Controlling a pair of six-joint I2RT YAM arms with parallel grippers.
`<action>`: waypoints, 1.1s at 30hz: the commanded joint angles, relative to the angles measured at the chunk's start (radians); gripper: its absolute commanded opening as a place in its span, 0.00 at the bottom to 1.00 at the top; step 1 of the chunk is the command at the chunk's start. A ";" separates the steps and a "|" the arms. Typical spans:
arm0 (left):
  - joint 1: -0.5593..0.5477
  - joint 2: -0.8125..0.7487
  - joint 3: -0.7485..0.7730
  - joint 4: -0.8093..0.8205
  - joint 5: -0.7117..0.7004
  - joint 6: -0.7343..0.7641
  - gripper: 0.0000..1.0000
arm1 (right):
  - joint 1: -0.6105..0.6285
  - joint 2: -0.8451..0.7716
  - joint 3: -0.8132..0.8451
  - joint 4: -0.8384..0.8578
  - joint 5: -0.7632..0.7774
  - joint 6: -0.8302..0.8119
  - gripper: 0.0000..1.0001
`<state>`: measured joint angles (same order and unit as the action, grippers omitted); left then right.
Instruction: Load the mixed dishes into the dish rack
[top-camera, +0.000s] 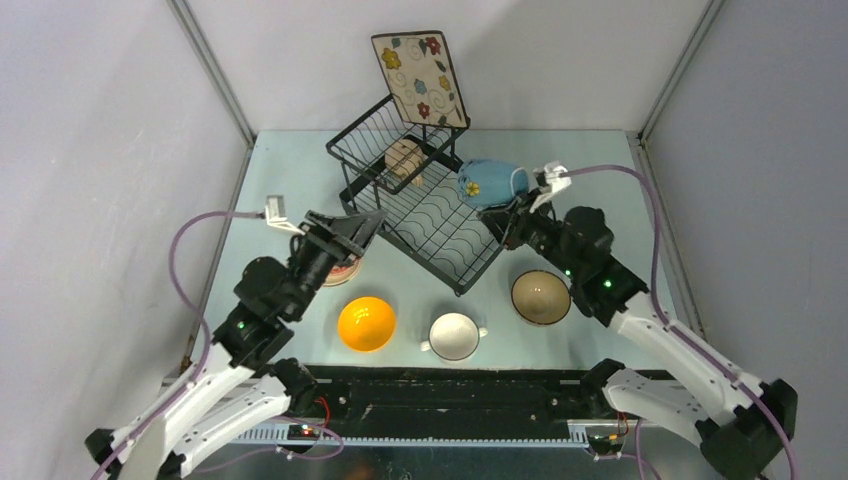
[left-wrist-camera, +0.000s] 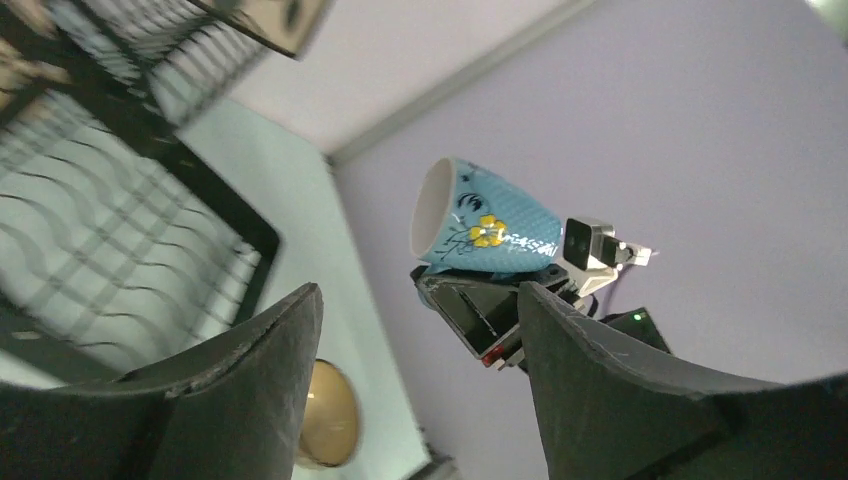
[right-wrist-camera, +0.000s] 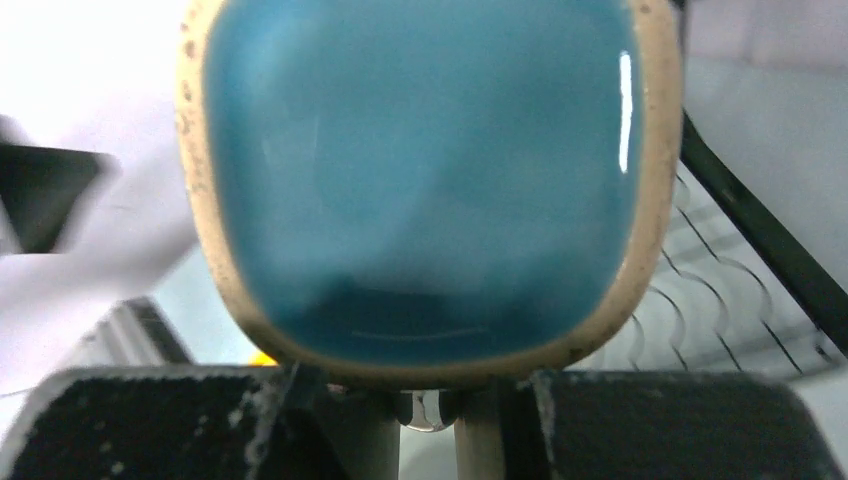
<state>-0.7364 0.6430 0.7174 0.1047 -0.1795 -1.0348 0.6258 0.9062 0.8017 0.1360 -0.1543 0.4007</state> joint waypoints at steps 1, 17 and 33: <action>0.007 -0.090 0.006 -0.285 -0.226 0.200 0.75 | -0.004 0.097 0.078 -0.146 0.211 -0.100 0.00; 0.009 -0.140 -0.030 -0.437 -0.370 0.354 0.75 | 0.047 0.699 0.434 -0.403 0.456 -0.163 0.00; 0.009 -0.162 -0.089 -0.482 -0.412 0.407 0.75 | 0.133 1.096 0.773 -0.525 0.411 -0.126 0.00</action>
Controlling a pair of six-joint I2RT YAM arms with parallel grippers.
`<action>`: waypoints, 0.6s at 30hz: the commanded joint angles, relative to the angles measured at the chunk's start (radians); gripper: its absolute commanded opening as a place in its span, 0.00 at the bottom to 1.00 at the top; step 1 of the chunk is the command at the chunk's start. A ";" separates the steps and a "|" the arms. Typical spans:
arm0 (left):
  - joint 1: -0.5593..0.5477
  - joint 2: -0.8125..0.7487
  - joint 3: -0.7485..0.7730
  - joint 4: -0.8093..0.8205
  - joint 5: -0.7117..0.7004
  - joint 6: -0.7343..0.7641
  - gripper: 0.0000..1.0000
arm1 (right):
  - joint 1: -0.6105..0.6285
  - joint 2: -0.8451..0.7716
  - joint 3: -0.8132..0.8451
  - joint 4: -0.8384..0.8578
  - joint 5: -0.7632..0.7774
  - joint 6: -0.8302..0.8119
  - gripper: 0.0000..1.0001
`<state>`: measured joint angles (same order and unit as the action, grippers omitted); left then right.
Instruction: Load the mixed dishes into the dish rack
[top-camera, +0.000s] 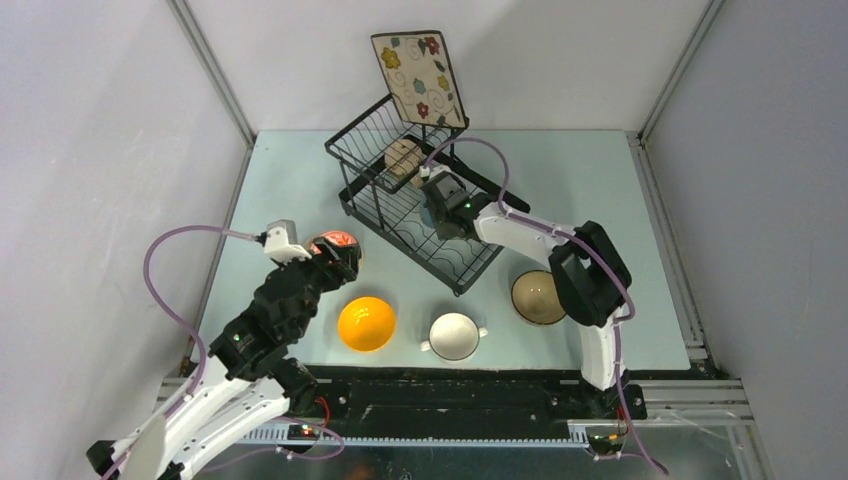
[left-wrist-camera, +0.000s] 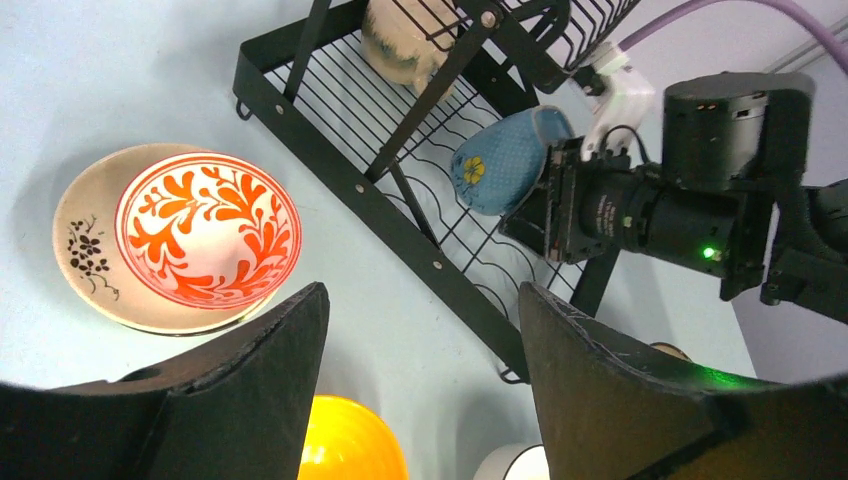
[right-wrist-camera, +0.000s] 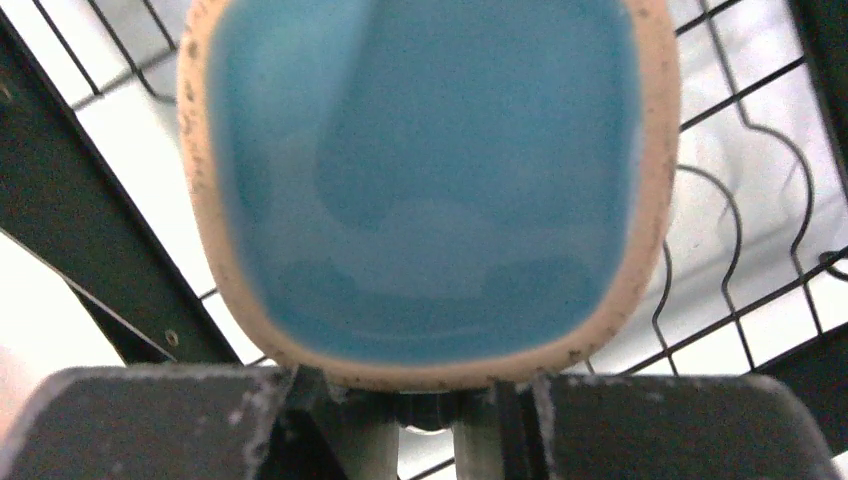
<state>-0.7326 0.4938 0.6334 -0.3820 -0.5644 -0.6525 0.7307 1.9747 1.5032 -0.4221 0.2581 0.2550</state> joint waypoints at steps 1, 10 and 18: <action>0.005 -0.015 -0.012 0.006 -0.020 0.023 0.75 | 0.030 0.034 0.072 0.035 -0.015 0.025 0.00; 0.005 0.001 -0.031 0.025 0.018 0.007 0.75 | 0.047 0.078 0.066 0.018 -0.014 0.047 0.03; 0.005 0.006 -0.023 0.018 0.008 0.015 0.76 | 0.056 0.014 -0.013 0.074 -0.060 0.042 0.58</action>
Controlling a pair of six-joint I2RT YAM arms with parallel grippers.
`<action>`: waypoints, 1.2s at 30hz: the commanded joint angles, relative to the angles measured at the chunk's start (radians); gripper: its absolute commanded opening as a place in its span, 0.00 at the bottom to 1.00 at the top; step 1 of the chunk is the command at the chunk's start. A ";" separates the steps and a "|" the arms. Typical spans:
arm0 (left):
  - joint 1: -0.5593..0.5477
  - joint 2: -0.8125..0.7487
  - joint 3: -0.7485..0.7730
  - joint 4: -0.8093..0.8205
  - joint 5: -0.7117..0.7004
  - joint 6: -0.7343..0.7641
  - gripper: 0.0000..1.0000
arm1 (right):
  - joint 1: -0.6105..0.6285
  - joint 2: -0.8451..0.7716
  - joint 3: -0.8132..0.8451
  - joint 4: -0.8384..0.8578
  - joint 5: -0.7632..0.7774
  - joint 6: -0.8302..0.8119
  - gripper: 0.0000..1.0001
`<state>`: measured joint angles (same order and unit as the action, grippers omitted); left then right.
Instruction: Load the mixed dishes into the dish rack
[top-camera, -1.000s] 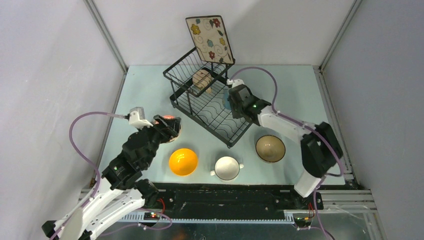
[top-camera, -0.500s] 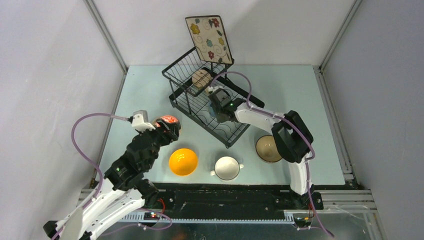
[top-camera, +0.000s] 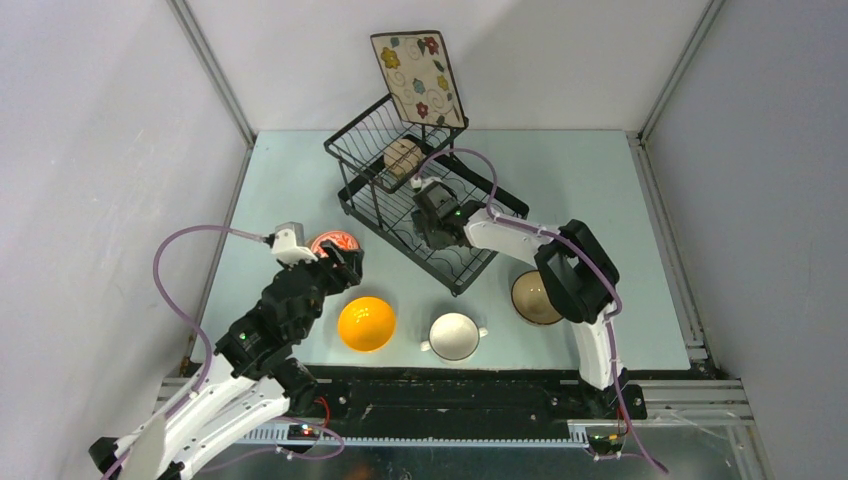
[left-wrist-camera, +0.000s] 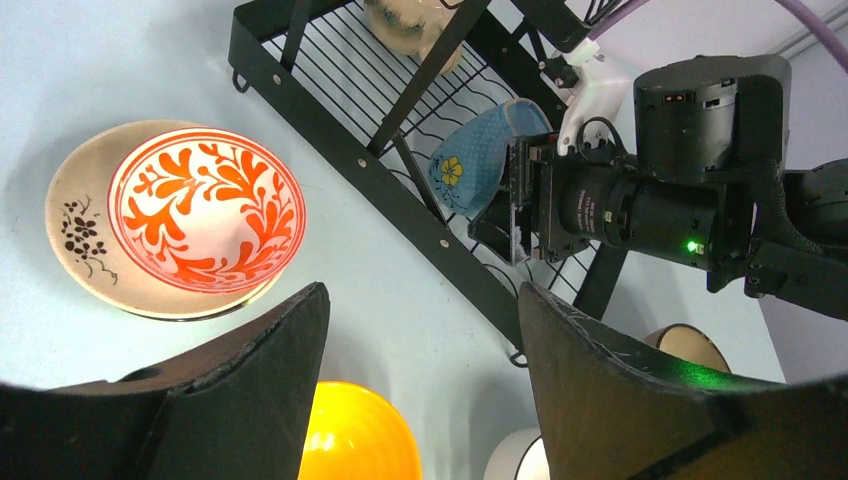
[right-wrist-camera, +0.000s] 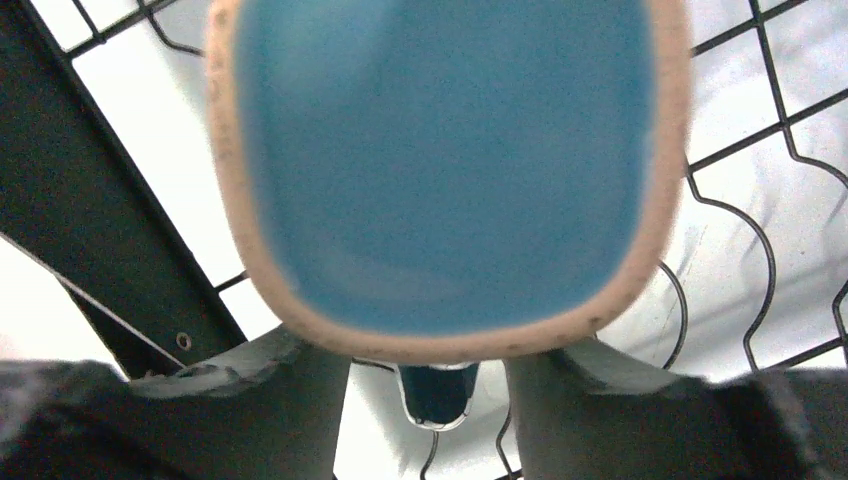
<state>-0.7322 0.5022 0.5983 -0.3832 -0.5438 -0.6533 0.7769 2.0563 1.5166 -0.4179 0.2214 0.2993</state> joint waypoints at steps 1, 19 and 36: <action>0.005 -0.004 0.014 0.018 -0.015 0.018 0.76 | 0.011 -0.090 -0.042 0.087 -0.027 -0.003 0.64; 0.004 0.003 0.015 0.010 -0.022 0.015 0.76 | -0.054 -0.451 -0.432 0.417 -0.066 0.111 0.61; 0.004 -0.002 0.018 -0.002 -0.011 0.012 0.76 | -0.191 -0.270 -0.509 0.757 -0.255 0.592 0.25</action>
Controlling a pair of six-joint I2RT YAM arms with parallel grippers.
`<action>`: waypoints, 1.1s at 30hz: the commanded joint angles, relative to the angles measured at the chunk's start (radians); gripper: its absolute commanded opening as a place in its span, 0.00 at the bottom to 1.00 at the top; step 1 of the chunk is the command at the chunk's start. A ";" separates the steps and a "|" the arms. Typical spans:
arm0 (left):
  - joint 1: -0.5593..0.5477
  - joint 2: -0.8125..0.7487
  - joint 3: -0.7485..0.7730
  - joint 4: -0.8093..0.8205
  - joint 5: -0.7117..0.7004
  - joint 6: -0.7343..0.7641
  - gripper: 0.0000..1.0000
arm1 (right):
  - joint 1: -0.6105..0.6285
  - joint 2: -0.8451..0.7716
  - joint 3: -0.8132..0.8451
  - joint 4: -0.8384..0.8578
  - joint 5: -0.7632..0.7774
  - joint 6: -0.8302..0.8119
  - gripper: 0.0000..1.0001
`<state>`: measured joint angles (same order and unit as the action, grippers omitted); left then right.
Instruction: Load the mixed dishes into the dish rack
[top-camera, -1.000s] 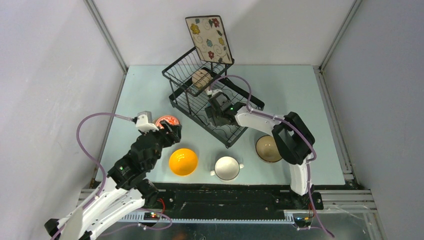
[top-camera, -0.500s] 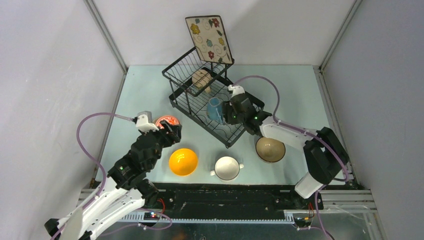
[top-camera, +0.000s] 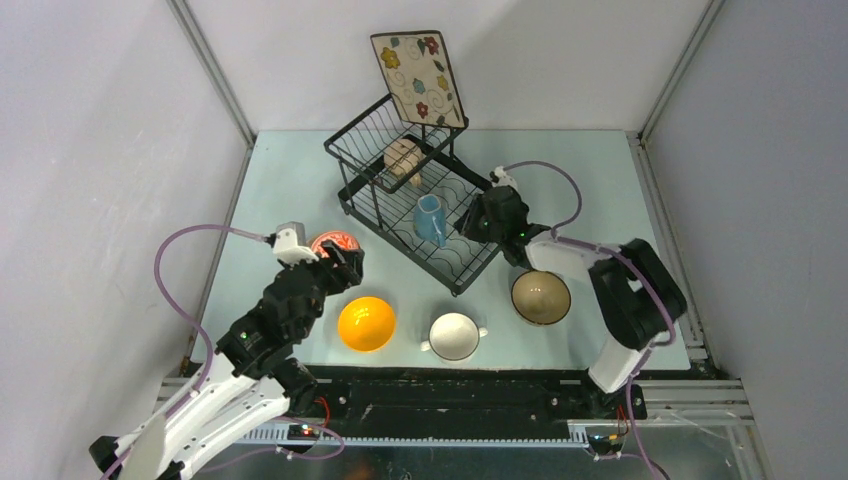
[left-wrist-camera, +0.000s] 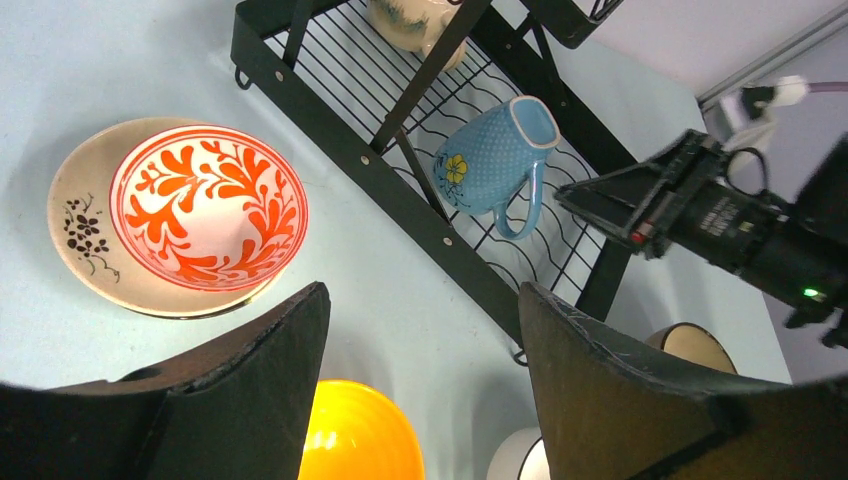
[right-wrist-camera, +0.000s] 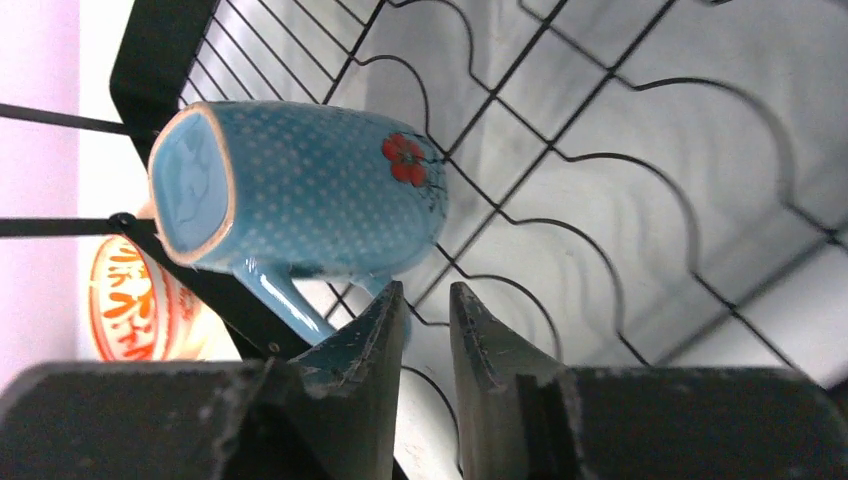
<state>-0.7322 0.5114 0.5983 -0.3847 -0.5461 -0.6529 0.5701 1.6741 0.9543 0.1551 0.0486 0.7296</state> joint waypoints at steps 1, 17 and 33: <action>0.005 -0.014 0.020 -0.010 -0.007 0.008 0.76 | 0.032 0.136 0.079 0.192 -0.102 0.193 0.24; 0.004 -0.040 0.016 -0.041 -0.012 -0.006 0.76 | 0.098 0.379 0.320 0.377 -0.149 0.373 0.16; 0.004 -0.038 0.018 -0.046 -0.018 -0.009 0.76 | 0.085 0.439 0.301 0.494 0.026 0.463 0.02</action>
<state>-0.7326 0.4774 0.5983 -0.4324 -0.5457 -0.6548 0.6395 2.0518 1.1538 0.5659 0.0086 1.1580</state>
